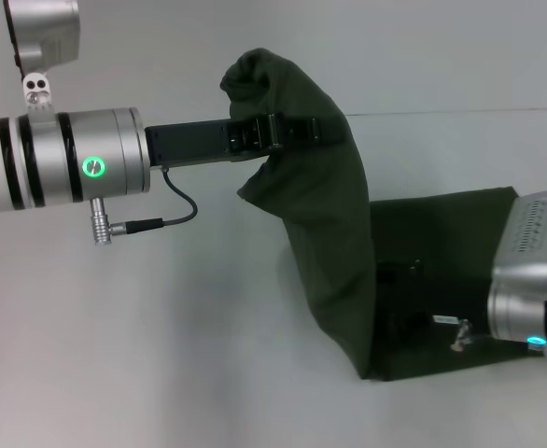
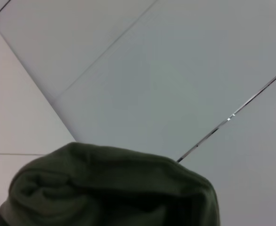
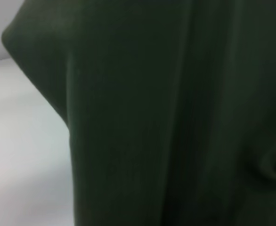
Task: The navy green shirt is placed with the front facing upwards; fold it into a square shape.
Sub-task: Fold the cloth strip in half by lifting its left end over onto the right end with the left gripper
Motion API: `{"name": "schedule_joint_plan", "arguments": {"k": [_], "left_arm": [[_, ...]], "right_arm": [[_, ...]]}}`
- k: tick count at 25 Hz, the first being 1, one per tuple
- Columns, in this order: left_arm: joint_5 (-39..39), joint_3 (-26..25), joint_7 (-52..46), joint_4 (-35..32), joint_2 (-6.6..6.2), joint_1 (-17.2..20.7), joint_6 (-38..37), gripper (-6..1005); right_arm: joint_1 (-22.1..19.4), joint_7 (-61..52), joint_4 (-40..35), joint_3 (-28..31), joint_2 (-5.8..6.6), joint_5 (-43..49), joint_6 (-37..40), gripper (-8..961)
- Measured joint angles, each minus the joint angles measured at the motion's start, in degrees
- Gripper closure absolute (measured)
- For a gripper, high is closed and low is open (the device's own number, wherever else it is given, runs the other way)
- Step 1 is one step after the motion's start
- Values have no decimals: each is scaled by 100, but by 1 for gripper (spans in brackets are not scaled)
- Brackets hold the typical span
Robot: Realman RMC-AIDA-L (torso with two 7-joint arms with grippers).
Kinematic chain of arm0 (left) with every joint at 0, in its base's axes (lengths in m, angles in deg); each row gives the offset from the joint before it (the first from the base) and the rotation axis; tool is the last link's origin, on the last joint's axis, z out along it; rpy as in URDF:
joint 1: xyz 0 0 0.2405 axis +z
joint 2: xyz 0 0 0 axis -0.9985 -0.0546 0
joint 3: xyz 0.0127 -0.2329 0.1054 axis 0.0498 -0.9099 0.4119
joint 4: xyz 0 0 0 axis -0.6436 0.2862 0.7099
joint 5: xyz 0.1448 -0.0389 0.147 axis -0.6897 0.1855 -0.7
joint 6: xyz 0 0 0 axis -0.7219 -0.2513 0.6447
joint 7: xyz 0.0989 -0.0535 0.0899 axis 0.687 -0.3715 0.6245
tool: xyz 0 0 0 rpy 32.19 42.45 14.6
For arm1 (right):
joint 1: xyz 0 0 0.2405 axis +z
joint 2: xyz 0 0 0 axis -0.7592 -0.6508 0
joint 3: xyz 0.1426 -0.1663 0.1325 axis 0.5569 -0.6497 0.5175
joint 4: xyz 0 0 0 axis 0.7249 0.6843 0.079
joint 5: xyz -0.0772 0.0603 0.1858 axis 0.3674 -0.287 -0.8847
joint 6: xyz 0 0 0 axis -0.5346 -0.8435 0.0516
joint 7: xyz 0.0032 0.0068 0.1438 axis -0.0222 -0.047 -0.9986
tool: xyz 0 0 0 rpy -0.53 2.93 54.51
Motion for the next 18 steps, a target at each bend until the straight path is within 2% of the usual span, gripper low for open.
{"name": "schedule_joint_plan", "arguments": {"k": [12, 15, 18], "left_arm": [[15, -231, 135, -22, -14, 12, -133, 909], [3, -230, 148, -10, -14, -4, -92, 909], [-16, -193, 189, 21, -13, -28, -55, 909]], "right_arm": [[550, 292, 548, 10, -33, -1, -210, 236], [465, 294, 486, 27, -11, -120, -147, 236], [158, 266, 147, 33, 27, -305, 152, 236]]}}
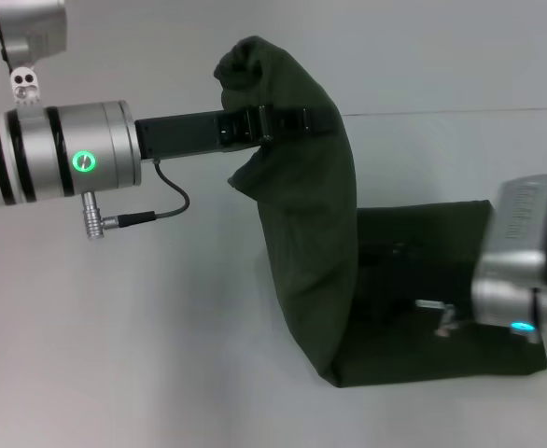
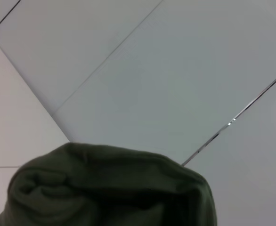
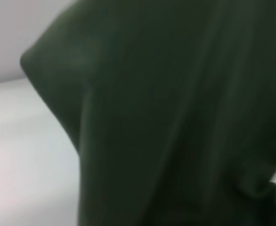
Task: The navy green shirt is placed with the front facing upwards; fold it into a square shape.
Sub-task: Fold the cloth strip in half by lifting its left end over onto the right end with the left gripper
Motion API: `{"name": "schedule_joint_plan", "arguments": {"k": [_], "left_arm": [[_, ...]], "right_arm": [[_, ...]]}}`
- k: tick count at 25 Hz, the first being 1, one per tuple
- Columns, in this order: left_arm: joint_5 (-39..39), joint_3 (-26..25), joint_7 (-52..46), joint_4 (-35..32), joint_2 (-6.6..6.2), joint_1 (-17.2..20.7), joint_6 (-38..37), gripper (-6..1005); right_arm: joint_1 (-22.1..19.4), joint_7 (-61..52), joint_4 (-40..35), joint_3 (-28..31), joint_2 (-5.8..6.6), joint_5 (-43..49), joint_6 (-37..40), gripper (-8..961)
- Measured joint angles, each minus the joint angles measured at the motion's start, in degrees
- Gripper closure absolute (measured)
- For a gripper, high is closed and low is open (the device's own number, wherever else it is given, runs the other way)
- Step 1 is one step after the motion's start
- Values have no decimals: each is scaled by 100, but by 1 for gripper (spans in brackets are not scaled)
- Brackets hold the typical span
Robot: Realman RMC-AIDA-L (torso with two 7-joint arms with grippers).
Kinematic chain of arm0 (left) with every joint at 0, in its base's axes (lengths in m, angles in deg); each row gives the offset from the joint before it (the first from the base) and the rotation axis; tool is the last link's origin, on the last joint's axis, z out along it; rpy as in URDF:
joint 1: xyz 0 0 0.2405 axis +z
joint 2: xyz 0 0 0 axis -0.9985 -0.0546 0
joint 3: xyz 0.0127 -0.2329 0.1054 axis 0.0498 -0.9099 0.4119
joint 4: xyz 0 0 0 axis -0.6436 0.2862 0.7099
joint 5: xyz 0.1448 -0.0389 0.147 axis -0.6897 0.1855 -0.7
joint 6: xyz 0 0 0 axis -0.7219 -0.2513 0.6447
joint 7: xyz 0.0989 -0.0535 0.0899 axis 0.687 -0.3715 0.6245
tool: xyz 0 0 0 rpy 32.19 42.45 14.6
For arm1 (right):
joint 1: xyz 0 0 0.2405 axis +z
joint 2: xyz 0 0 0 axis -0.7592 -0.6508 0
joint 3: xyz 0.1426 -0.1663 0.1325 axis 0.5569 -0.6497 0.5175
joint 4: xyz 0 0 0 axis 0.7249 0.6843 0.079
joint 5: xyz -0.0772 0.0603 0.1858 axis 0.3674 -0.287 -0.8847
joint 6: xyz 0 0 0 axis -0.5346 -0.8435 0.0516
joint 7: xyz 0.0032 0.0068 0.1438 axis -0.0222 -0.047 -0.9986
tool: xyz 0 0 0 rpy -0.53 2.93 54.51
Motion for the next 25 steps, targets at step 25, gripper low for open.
{"name": "schedule_joint_plan", "arguments": {"k": [25], "left_arm": [[519, 2271, 261, 1154, 79, -1051, 2130, 913]], "right_arm": [[-2290, -475, -1611, 755, 54, -995, 1323, 236]]}}
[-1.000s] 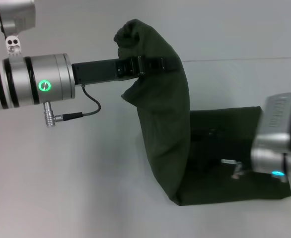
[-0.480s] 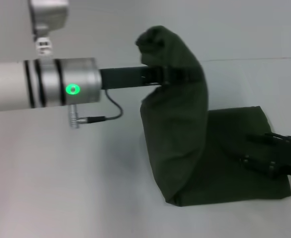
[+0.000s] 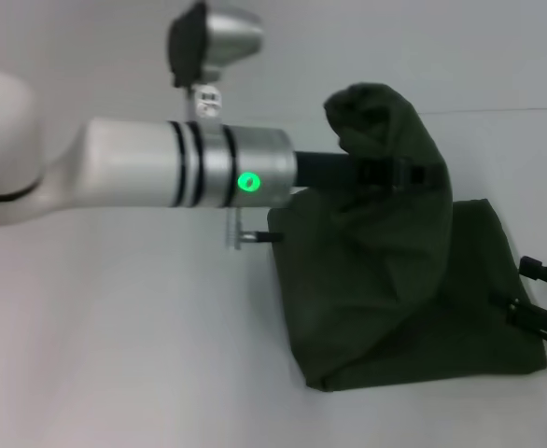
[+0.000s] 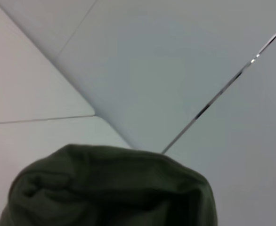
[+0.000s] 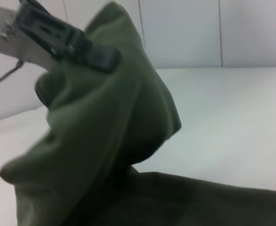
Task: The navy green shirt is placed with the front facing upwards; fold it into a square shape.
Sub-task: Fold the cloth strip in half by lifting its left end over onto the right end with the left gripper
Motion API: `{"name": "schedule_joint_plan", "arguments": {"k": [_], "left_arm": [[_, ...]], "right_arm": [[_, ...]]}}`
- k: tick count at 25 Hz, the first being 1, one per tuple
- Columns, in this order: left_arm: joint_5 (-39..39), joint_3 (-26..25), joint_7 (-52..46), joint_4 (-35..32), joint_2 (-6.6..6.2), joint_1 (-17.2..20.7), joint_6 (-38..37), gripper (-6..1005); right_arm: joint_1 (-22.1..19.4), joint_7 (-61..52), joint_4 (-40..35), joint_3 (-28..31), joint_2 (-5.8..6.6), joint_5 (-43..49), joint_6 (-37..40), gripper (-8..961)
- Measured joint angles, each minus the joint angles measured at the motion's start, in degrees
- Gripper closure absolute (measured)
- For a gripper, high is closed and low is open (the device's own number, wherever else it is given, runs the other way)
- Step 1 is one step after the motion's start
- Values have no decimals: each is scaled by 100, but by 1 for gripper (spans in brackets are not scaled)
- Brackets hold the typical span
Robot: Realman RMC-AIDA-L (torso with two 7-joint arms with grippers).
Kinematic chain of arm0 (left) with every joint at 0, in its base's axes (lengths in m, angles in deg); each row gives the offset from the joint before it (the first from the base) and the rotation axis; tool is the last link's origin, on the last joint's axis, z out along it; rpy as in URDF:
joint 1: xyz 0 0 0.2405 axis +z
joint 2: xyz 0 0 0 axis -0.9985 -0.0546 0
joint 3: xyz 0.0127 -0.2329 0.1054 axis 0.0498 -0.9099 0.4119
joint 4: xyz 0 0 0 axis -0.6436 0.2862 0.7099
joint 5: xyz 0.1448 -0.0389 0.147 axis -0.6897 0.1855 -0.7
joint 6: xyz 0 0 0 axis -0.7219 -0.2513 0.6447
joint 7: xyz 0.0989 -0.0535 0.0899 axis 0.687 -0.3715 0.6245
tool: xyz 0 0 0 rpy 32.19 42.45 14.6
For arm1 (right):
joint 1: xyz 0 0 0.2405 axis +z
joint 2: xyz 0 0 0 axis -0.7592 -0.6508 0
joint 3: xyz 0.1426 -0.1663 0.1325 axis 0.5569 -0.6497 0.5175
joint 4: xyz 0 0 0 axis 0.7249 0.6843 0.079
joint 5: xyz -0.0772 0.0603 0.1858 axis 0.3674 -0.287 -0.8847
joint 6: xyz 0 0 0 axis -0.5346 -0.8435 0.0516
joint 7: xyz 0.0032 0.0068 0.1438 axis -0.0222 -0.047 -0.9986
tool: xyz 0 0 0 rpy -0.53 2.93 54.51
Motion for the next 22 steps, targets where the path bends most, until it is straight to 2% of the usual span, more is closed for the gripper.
{"name": "schedule_joint_plan", "arguments": {"k": [7, 15, 22], "left_arm": [[383, 1094, -1, 180, 1, -185, 928, 914], [584, 1744, 4, 364, 1, -262, 1410, 910], [923, 2037, 4, 499, 1, -289, 1602, 872]], "right_arm": [[-85, 30, -3, 192, 12, -2, 28, 236], [-108, 31, -9, 294, 60, -10, 42, 235], [-109, 27, -9, 325, 61, -22, 40, 235]]}}
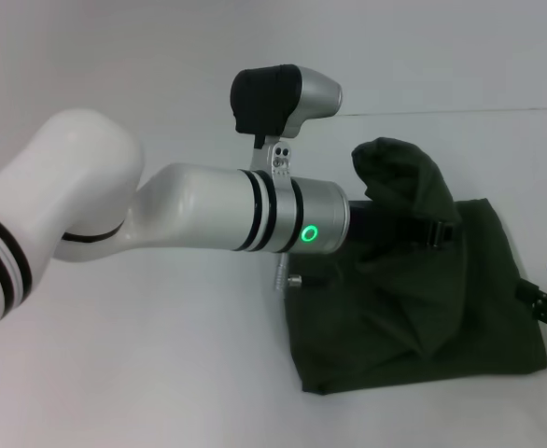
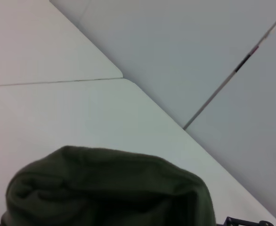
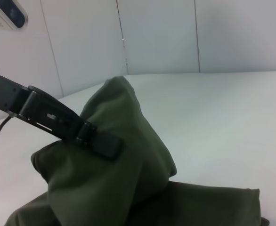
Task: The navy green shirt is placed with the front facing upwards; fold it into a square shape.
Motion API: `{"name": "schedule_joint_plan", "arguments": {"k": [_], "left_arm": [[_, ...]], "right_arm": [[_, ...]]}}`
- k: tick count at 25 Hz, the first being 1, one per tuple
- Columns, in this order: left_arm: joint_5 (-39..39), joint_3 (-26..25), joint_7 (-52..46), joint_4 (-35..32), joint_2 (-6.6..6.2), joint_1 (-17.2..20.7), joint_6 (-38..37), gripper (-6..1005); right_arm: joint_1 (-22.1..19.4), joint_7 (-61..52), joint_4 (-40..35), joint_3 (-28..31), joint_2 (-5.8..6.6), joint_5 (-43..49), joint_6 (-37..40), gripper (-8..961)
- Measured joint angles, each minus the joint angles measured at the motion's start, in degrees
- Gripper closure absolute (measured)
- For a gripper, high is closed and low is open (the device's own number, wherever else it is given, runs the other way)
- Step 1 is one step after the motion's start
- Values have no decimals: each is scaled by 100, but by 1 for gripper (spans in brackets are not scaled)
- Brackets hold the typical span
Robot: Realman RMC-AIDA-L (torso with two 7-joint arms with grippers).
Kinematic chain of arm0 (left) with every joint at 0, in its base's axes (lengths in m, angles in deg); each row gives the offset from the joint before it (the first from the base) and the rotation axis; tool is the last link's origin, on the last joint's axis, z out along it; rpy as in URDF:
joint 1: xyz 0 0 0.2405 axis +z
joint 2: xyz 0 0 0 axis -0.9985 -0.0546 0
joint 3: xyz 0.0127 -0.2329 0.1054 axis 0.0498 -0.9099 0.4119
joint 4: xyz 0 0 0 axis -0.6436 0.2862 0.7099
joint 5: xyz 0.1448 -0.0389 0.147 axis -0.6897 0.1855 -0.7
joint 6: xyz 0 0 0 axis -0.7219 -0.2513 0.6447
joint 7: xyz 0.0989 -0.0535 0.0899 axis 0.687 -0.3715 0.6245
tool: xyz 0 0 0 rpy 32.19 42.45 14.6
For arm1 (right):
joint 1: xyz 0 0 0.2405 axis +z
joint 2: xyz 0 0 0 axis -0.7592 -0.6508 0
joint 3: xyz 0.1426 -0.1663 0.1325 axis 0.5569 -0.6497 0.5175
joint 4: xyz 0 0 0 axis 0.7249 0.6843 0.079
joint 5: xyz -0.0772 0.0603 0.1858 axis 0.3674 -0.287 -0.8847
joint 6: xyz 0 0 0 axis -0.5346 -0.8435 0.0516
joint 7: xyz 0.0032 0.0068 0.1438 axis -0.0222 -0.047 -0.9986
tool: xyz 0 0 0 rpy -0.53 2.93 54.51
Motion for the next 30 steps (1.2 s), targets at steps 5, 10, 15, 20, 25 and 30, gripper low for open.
{"name": "schedule_joint_plan", "arguments": {"k": [5, 10, 15, 20, 25, 30], "left_arm": [[74, 262, -5, -1, 0, -77, -51, 834], [110, 454, -24, -20, 0, -194, -79, 797], [226, 365, -6, -91, 1, -195, -292, 646], [206, -2, 49, -119, -18, -71, -542, 324], [207, -759, 383, -294, -44, 238, -1263, 262], [-80, -1605, 578, -365, -142, 551, -1818, 262]], "right_arm": [[0, -1, 0, 169, 2, -4, 9, 235], [-5, -7, 1, 228, 8, 8, 11, 235], [-65, -21, -99, 287, 19, 21, 2, 235], [-272, -69, -540, 831, 33, 10, 298, 235], [-237, -224, -911, 954, 20, 48, 719, 237], [95, -475, -1162, 517, -79, 75, 758, 237]]}}
